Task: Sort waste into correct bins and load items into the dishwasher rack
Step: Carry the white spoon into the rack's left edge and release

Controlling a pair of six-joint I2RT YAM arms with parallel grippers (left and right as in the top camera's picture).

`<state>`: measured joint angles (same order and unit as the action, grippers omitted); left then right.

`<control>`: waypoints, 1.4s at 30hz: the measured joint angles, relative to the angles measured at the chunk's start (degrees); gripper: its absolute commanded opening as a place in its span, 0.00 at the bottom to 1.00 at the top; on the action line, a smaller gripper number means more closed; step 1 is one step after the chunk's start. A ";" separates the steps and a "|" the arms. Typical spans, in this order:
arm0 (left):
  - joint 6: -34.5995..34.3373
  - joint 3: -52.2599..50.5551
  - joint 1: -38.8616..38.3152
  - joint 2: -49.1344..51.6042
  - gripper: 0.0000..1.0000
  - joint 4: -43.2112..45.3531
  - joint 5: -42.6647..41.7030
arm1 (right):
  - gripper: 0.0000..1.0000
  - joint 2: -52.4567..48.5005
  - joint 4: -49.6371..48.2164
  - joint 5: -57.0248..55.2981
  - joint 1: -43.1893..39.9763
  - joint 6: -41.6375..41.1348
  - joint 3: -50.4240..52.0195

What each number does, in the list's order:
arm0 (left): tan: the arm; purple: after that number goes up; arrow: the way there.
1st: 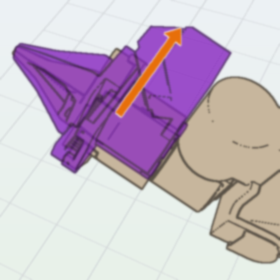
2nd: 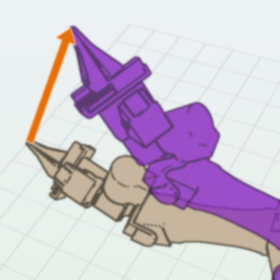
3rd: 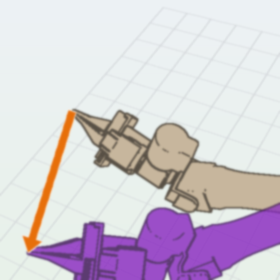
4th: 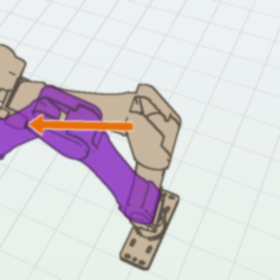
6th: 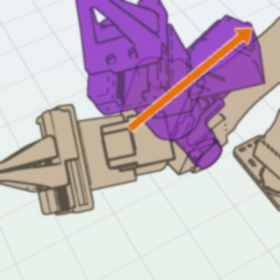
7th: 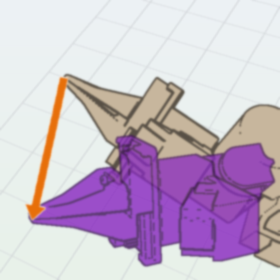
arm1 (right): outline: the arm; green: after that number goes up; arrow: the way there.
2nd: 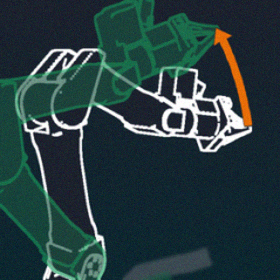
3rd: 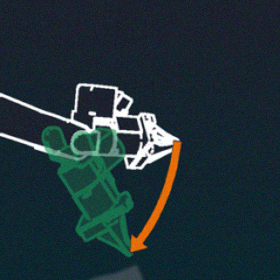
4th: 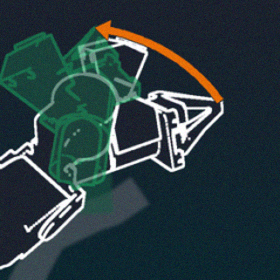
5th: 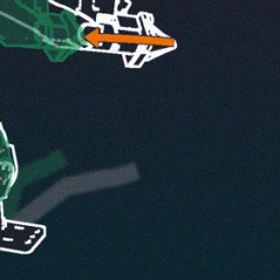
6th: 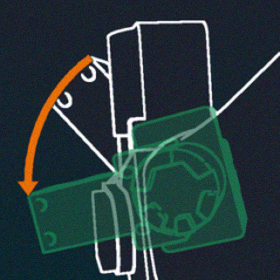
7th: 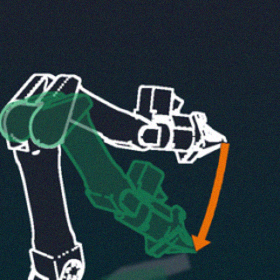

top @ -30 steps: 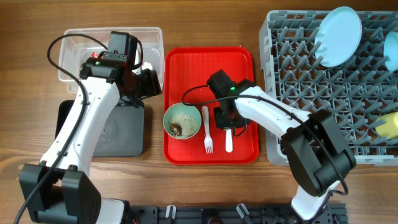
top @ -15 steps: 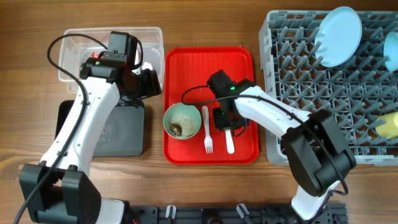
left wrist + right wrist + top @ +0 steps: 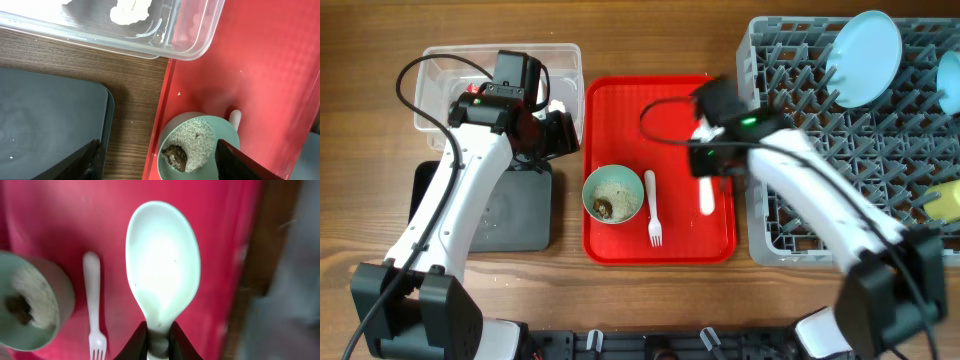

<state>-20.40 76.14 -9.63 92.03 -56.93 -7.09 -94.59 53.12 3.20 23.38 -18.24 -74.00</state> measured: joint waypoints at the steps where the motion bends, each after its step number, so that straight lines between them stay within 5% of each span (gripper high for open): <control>1: 0.00 0.00 0.00 0.00 0.72 -0.02 0.00 | 0.04 1.31 0.22 0.00 -1.90 1.27 -1.05; 17: 0.00 0.00 0.00 0.00 0.72 -0.02 0.00 | 0.05 1.90 4.76 -0.66 -20.46 15.74 -4.00; 22: 0.00 0.00 0.00 0.00 0.72 -0.02 0.00 | 0.35 -3.48 5.11 -0.66 -20.48 17.29 -4.00; 26: 0.00 0.00 0.00 0.00 0.74 -0.02 0.00 | 0.48 -4.09 6.08 -0.63 -20.48 17.22 -3.98; 35: 0.00 0.00 0.00 0.00 0.87 -0.02 0.46 | 0.52 0.17 6.97 7.58 -18.75 14.82 -4.00; 42: -0.42 0.00 0.92 0.00 0.89 -0.46 1.60 | 0.59 1.44 6.40 9.68 -5.11 13.09 -3.06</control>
<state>-20.82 76.14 -8.71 92.03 -57.39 -5.50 -93.14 59.53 12.88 18.26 -5.15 -77.06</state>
